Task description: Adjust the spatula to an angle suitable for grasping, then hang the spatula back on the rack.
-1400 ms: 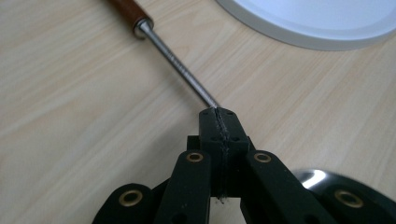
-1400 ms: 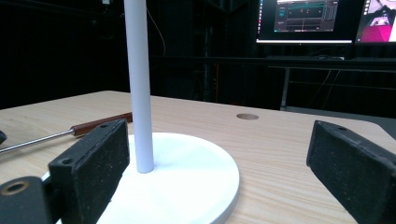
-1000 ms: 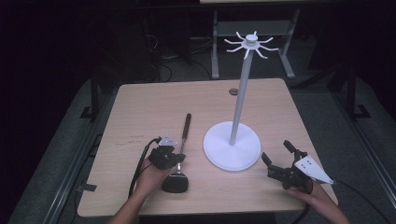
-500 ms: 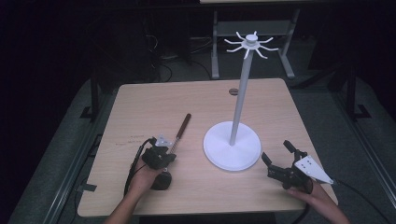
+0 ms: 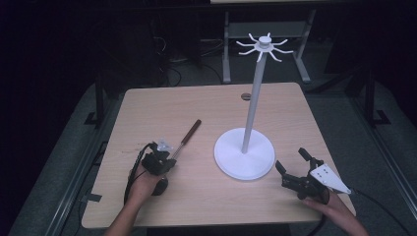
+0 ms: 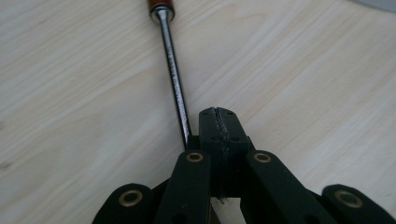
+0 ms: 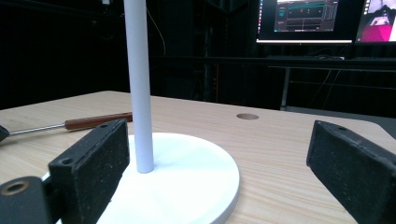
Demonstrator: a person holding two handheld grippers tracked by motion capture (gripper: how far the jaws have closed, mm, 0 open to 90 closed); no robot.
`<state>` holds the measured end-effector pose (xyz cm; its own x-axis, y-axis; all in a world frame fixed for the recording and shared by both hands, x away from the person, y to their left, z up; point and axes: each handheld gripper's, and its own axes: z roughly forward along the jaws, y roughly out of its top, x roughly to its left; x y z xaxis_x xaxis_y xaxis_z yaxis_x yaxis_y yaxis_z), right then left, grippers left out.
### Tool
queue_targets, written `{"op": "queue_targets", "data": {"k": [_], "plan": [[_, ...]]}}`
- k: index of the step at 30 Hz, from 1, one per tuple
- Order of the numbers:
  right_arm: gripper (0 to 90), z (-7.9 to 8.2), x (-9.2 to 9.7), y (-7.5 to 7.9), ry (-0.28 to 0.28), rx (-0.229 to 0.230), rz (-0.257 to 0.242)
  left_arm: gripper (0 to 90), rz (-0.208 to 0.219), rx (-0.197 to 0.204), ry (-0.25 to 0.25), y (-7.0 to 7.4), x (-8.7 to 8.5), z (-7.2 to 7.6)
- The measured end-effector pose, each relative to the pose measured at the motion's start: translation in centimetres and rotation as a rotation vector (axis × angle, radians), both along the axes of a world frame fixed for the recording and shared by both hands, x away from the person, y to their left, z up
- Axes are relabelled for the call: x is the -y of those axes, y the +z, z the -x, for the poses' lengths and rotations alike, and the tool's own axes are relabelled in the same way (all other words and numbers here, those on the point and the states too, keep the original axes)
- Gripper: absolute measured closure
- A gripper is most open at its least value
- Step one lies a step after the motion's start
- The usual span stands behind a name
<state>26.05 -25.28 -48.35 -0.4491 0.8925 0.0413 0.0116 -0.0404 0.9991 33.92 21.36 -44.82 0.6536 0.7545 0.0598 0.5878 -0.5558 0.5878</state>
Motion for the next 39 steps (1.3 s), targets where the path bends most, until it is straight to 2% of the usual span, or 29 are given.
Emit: {"op": "queue_targets", "data": {"k": [9, 10, 16, 19, 21, 23, 24, 28, 34, 35, 36, 39], "plan": [[5.5, 0.0, 0.0, 0.0, 0.001, 0.001, 0.003, 89.8, -0.021, 0.012, 0.060, 0.4, -2.2, -0.5], [5.5, 0.0, 0.0, 0.0, 0.001, 0.001, 0.003, 89.8, 0.001, 0.005, 0.059, 0.5, -2.6, -0.6], [5.5, 0.0, 0.0, 0.0, 0.001, 0.000, 0.002, 89.7, 0.029, 0.001, 0.055, 0.9, -2.7, -0.7], [5.5, 0.0, 0.0, 0.0, 0.001, 0.001, 0.003, 89.6, 0.052, -0.013, 0.038, 1.3, -2.5, -1.0], [5.5, 0.0, 0.0, 0.0, 0.001, 0.000, 0.001, 84.5, 0.056, -0.028, 0.029, 1.7, -2.4, -1.5], [5.5, 0.0, 0.0, 0.0, 0.001, 0.000, 0.001, 83.8, 0.061, -0.032, 0.029, 1.9, -2.3, -1.6], [5.5, 0.0, 0.0, 0.0, 0.001, 0.000, 0.001, 81.9, 0.069, -0.041, 0.032, 2.1, -2.2, -1.9], [5.5, 0.0, 0.0, 0.0, 0.001, -0.003, 0.002, 78.6, 0.044, -0.077, 0.005, 2.8, -1.6, -3.2], [5.5, 0.0, 0.0, 0.0, 0.000, 0.000, 0.001, 73.6, 0.039, -0.111, -0.002, 3.4, -0.6, -5.4], [5.5, 0.0, 0.0, 0.0, 0.000, 0.000, 0.001, 72.4, 0.039, -0.111, -0.002, 3.4, -0.6, -5.4], [5.5, 0.0, 0.0, 0.0, 0.001, -0.003, 0.002, 72.4, 0.023, -0.125, -0.014, 3.6, -0.4, -5.9], [5.5, 0.0, 0.0, 0.0, 0.001, -0.004, 0.001, 71.4, 0.011, -0.138, -0.018, 3.9, 0.2, -7.3]]}}
